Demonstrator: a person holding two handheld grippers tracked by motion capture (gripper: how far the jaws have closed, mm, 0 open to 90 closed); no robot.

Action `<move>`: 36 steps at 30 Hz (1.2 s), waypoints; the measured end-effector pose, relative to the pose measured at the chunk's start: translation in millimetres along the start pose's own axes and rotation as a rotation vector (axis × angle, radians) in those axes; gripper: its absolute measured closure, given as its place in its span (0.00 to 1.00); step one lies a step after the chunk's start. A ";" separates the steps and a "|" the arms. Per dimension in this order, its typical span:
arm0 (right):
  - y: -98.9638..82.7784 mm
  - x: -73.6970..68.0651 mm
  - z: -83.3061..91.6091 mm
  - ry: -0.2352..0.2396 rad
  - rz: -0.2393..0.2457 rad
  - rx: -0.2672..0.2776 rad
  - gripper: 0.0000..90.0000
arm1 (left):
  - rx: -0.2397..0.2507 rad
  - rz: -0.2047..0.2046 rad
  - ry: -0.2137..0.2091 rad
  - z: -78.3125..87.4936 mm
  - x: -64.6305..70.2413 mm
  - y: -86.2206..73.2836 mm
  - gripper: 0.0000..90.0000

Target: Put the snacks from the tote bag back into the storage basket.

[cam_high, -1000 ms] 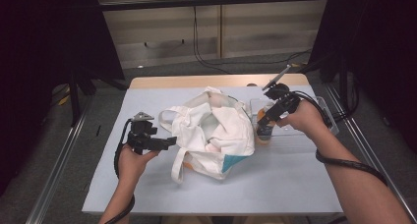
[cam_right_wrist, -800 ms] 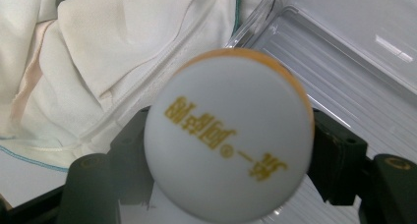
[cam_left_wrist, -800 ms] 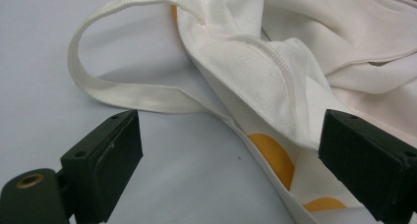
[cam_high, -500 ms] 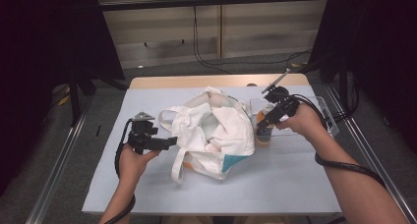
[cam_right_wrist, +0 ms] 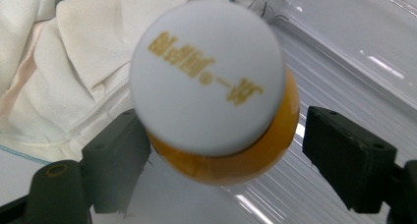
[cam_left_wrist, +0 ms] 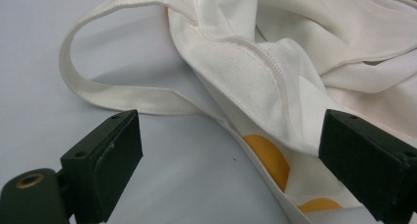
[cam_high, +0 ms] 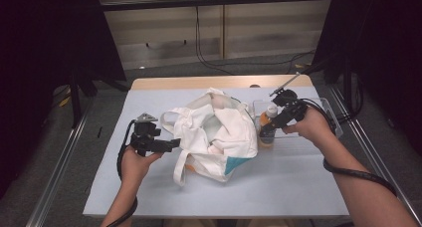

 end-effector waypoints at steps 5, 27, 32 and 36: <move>-4.0 1.7 4.3 -0.003 -0.005 0.021 0.19 | -0.002 -0.004 0.006 0.6 -0.7 -0.1 0.10; -20.7 -1.6 16.5 0.005 -0.006 0.041 0.18 | -0.004 -0.007 0.009 1.5 0.1 0.4 0.10; -26.4 -1.1 17.1 -0.001 -0.018 0.041 0.18 | -0.007 -0.007 0.009 1.5 0.1 0.1 0.10; -30.3 -1.4 17.5 0.000 -0.007 0.046 0.18 | -0.003 -0.006 0.008 0.9 0.4 0.3 0.10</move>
Point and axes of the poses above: each handheld gripper's, and its own axes: z roughly backward along the jaws, y roughly out of its top, x roughly to its right, the point moved 7 cm from there along -z, roughly forward along the jaws, and after that the axes turned 4 degrees about z, right-handed, at the moved point
